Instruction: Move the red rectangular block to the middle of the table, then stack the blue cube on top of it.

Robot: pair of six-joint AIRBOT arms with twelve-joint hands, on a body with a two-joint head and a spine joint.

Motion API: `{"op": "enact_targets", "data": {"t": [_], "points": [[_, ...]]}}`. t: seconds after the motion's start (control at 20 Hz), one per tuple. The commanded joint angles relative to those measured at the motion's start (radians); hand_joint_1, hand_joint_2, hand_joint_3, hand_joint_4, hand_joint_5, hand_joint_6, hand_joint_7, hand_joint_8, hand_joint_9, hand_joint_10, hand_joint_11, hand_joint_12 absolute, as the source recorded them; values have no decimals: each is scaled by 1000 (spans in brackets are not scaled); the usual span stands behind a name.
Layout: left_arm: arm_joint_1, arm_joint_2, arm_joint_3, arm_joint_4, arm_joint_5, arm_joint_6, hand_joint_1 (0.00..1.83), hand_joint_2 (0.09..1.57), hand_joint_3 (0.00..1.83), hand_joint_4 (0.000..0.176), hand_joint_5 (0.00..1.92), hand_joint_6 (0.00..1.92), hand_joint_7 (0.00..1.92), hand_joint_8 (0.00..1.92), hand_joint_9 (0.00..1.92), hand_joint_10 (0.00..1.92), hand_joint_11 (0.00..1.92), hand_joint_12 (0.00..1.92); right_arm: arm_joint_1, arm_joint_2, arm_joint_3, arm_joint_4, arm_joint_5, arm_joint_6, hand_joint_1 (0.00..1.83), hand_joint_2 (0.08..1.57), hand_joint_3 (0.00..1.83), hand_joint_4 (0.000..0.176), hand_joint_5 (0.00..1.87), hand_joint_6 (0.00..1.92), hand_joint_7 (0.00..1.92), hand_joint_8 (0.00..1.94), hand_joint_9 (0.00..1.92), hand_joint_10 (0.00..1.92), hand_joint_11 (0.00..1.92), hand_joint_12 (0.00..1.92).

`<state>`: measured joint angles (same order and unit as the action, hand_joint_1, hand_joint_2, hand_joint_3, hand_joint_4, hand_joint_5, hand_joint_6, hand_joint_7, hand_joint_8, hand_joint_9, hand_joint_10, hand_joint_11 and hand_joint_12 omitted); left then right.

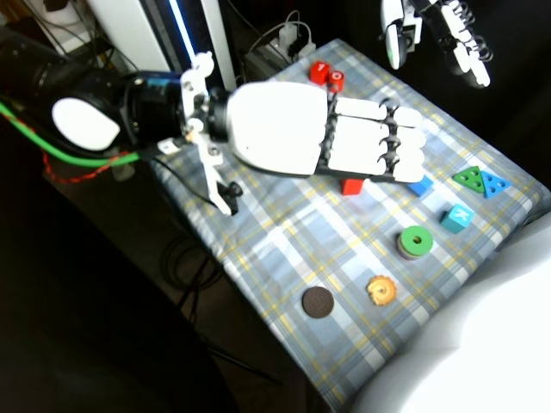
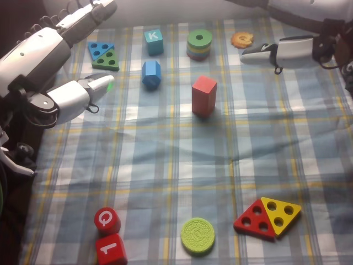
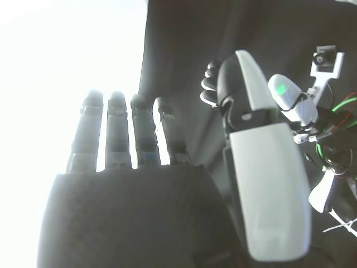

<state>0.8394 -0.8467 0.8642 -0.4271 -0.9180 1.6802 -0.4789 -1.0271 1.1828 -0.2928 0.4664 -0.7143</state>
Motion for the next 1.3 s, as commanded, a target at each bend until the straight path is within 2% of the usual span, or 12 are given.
{"op": "enact_targets", "data": {"t": [0.0, 0.1, 0.15, 0.4, 0.55, 0.65, 0.7, 0.8, 1.0, 1.1, 1.2, 1.25], "points": [[-7, -9, 8, 23, -116, -6, 1065, 1369, 0, 15, 78, 7, 0, 0, 0, 0, 0, 0, 14, -5, 7, 19, 114, 1, 692, 1220, 18, 62, 0, 0, 0, 0, 0, 0, 0, 0], [-7, -16, 13, 23, -108, -6, 1046, 1368, 0, 8, 86, 9, 0, 0, 0, 0, 0, 0, 14, -26, 23, 18, 103, 1, 579, 1211, 9, 8, 0, 0, 0, 0, 0, 0, 0, 0], [-7, -18, 14, 23, -107, -6, 1043, 1368, 0, 0, 88, 10, 0, 0, 0, 0, 0, 0, 14, -35, 30, 18, 98, 1, 869, 1178, 0, 0, 0, 0, 0, 0, 0, 0, 0, 0], [-8, -24, 22, 20, -103, -9, 963, 1379, 1, 14, 88, 5, 0, 0, 0, 0, 0, 0, 73, -98, 71, -52, 12, 1, 1012, 1168, 0, 0, 34, 10, 0, 0, 0, 0, 0, 0], [8, -22, 21, -3, -122, -19, 879, 1391, 5, 6, 102, 7, 3, 0, 0, 0, 0, 0, 140, -166, 113, -159, -106, 1, 859, 1200, 0, 31, 0, 0, 0, 0, 0, 0, 0, 330], [25, -14, 20, -6, -137, -46, 887, 1392, 4, 4, 126, 13, 20, 6, 0, 0, 0, 0, 157, -203, 138, -203, -155, 1, 926, 1151, 0, 0, 7, 1, 11, 1, 62, 19, 0, 685], [35, -9, 20, -8, -150, -68, 901, 1392, 3, 1, 120, 9, 14, 2, 0, 0, 0, 0, 161, -222, 149, -218, -173, 1, 815, 1135, 0, 25, 14, 2, 57, 9, 116, 33, 0, 880], [43, -6, 20, -11, -158, -83, 887, 1400, 5, 8, 121, 7, 7, 0, 0, 0, 0, 0, 161, -247, 162, -229, -187, 1, 819, 1109, 0, 76, 20, 1, 14, 0, 75, 6, 0, 817], [41, -6, 23, -10, -140, -83, 823, 1405, 4, 15, 152, 12, 43, 11, 0, 0, 0, 0, 161, -262, 166, -234, -193, 1, 720, 1161, 1, 66, 0, 0, 0, 0, 0, 0, 0, 152], [27, -6, 25, -3, -125, -84, 782, 1402, 2, 34, 137, 3, 39, 4, 0, 0, 0, 0, 161, -262, 138, -210, -178, 3, 726, 1161, 1, 30, 0, 0, 0, 0, 0, 0, 0, 5], [5, -6, 31, 3, -107, -84, 797, 1397, 0, 36, 146, 5, 55, 7, 1, 1, 0, 0, 161, -239, 105, -171, -130, 3, 775, 1122, 11, 70, 0, 0, 0, 0, 0, 0, 17, 379], [-5, -8, 36, 3, -99, -84, 805, 1392, 0, 38, 148, 6, 64, 9, 9, 4, 6, 3, 161, -210, 88, -147, -99, 3, 876, 1127, 7, 71, 0, 0, 0, 0, 0, 0, 3, 160]]}}
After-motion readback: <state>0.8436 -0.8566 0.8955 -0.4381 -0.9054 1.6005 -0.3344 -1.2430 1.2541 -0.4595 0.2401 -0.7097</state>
